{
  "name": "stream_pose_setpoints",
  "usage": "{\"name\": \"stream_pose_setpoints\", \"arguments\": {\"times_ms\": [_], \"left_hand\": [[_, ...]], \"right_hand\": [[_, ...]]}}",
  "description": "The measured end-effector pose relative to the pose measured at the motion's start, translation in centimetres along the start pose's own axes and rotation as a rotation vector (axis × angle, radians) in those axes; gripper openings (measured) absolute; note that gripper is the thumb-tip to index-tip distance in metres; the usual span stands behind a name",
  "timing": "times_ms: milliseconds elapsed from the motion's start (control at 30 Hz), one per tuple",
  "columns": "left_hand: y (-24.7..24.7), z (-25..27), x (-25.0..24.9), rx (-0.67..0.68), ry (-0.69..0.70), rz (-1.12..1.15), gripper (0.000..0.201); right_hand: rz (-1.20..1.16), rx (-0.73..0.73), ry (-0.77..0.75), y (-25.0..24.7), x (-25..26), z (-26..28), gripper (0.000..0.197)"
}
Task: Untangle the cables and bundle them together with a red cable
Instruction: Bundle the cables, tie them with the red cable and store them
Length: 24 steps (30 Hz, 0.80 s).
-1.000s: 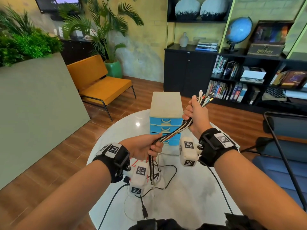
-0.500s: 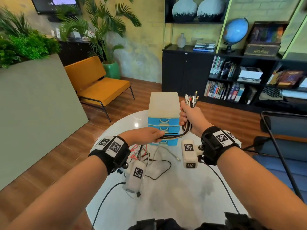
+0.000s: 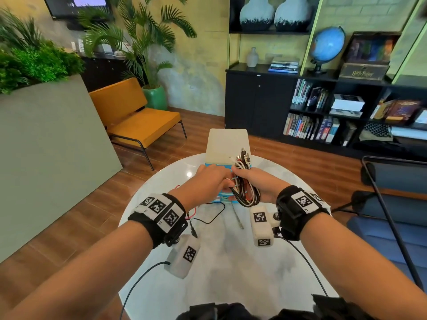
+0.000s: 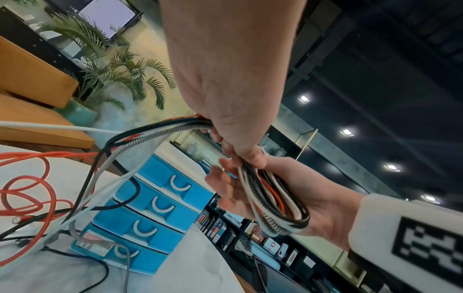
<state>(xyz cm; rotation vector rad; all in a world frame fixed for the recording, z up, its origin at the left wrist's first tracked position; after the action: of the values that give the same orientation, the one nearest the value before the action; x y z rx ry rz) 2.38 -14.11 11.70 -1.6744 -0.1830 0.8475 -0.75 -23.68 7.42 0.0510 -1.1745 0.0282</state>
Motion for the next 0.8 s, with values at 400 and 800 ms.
{"name": "stream_pose_setpoints", "arguments": {"times_ms": [400,800], "left_hand": [[0.2,-0.4,-0.3,-0.024,0.079,-0.053,0.021],[0.1,-0.3,3.4,-0.042,-0.034,0.245,0.026]], "right_hand": [[-0.065,0.211,0.123,2.0,-1.1,0.2,0.050],[0.133,0.097,0.032,2.6,-0.4,-0.1,0.033]]}}
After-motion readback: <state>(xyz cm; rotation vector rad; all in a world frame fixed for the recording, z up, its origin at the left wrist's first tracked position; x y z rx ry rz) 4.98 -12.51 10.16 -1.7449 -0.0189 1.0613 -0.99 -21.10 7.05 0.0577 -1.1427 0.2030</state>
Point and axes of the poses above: each hand's wrist, its own z-axis away from the middle knuckle, its own y-axis out of the palm, x = y × z, the point moved 7 cm from there along -z, towards the middle knuckle, and after that the axes turned 10 degrees about z, right-handed, at the moved point
